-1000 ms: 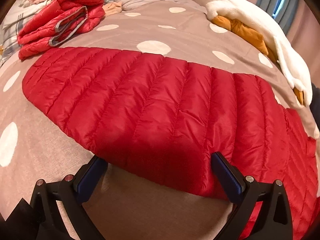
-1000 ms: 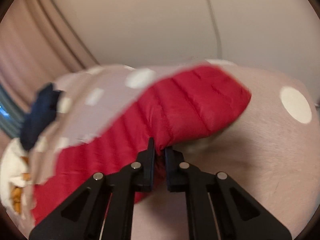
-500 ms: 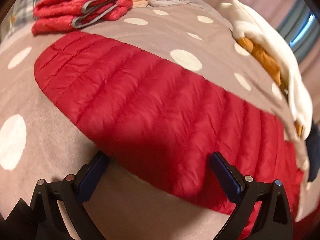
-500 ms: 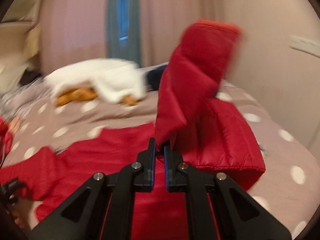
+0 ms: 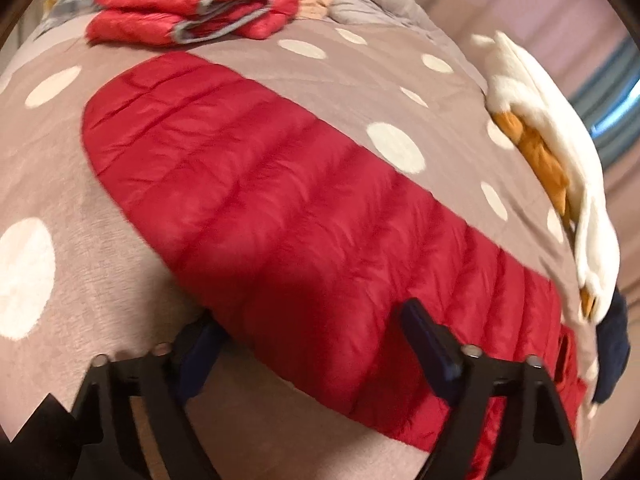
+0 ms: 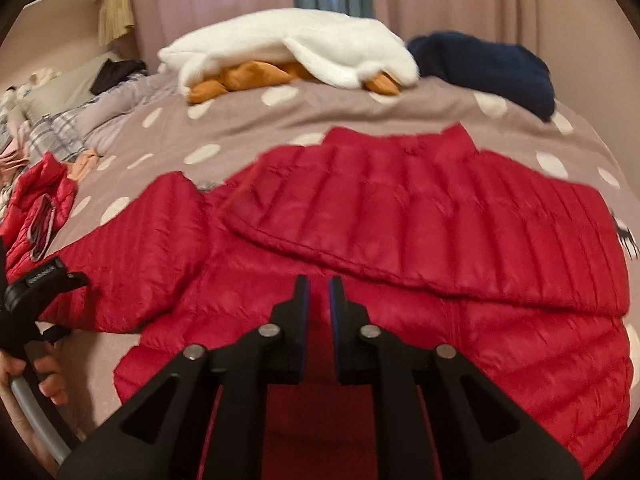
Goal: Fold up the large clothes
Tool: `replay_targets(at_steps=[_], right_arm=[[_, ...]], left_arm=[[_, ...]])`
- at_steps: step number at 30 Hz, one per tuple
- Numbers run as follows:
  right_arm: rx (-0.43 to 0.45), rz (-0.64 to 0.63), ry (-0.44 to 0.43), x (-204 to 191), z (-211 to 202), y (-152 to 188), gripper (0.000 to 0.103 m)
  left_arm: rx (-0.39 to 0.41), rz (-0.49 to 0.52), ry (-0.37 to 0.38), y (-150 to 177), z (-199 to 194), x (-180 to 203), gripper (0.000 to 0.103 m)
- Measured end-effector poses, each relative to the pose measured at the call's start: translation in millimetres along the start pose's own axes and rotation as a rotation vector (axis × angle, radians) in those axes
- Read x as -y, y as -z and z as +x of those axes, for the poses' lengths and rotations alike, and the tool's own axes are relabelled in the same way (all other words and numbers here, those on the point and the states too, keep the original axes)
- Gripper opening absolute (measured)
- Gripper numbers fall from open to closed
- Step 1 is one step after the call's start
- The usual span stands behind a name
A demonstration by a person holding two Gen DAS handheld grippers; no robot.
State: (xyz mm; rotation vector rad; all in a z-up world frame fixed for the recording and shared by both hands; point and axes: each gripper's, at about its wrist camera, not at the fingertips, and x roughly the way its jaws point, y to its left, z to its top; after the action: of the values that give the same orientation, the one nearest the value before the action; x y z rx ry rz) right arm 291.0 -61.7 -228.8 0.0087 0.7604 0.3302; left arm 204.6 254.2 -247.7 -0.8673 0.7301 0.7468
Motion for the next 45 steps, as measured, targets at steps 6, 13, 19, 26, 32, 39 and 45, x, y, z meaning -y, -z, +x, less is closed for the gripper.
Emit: replay_targets(at_steps=[6,13,19,26,32,39,45], right_arm=[[0.045,0.049,0.021,25,-37,3,0.072],[0.031,0.002,0.134,59,-64,13,0.076],[0.064,0.077,0.190,107,-81,33,0.083],[-0.009,0.294,0.204,169,-73,43,0.083],[0.059,0.329,0.335,194,-88,41,0.083],[0.064,0.387,0.506,216,-95,46,0.073],[0.090,0.423,0.533,226,-105,46,0.063]], left_arm=[[0.012,0.027,-0.045,-1,-2,1,0.052],[-0.054,-0.023,0.054,-9,-2,-9,0.021],[-0.089,-0.126,0.221,-21,-9,-31,0.012],[0.116,0.107,0.120,-17,-51,6,0.012],[0.165,0.293,0.101,4,-60,47,0.012],[0.249,0.446,0.010,34,-65,74,0.012],[0.297,0.504,-0.019,59,-74,89,0.012]])
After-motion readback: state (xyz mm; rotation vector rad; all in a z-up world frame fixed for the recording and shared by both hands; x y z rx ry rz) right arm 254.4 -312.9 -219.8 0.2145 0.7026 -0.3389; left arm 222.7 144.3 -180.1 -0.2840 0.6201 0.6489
